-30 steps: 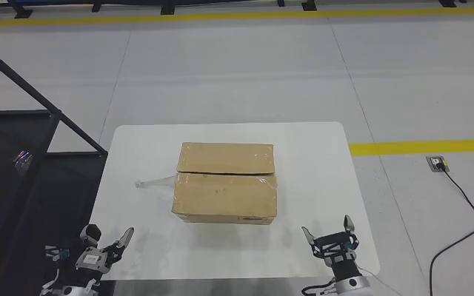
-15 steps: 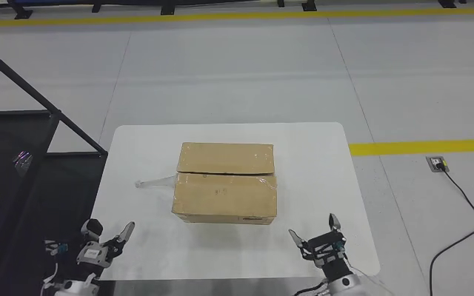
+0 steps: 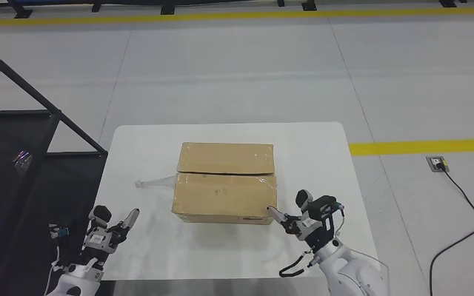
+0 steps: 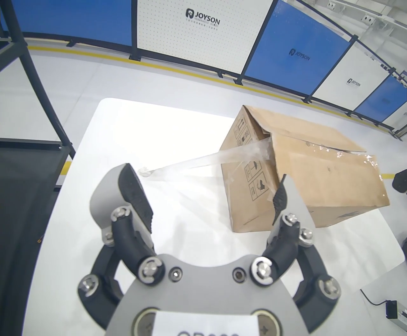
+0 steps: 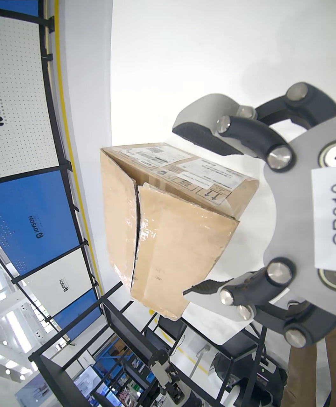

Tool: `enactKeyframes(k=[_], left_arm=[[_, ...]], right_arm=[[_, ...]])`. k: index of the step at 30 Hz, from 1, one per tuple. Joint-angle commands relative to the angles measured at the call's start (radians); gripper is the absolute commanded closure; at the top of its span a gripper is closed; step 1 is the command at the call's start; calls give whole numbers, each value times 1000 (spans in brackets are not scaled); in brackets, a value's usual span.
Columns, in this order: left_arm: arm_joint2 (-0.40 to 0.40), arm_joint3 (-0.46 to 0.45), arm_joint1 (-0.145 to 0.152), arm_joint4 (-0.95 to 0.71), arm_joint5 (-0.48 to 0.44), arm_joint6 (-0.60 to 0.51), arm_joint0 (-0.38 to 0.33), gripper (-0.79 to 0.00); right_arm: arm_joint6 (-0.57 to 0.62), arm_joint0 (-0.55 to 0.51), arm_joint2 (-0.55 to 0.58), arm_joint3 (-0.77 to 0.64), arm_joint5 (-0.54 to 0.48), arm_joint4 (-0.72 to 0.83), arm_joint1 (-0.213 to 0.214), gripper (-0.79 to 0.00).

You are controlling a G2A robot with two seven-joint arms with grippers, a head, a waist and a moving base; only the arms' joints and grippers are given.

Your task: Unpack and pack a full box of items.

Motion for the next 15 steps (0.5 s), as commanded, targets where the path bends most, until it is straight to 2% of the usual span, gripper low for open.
enactKeyframes(k=[1, 7, 15], left_arm=[[0, 0, 0, 0, 0, 0, 0, -785], [0, 0, 0, 0, 0, 0, 0, -785], [36, 4, -2, -7, 11, -31, -58, -785]], right_arm=[[-2, -1, 0, -1, 0, -4, 0, -785], [-1, -2, -2, -1, -5, 3, 0, -785], [42, 93, 16, 111, -186, 303, -6, -785]])
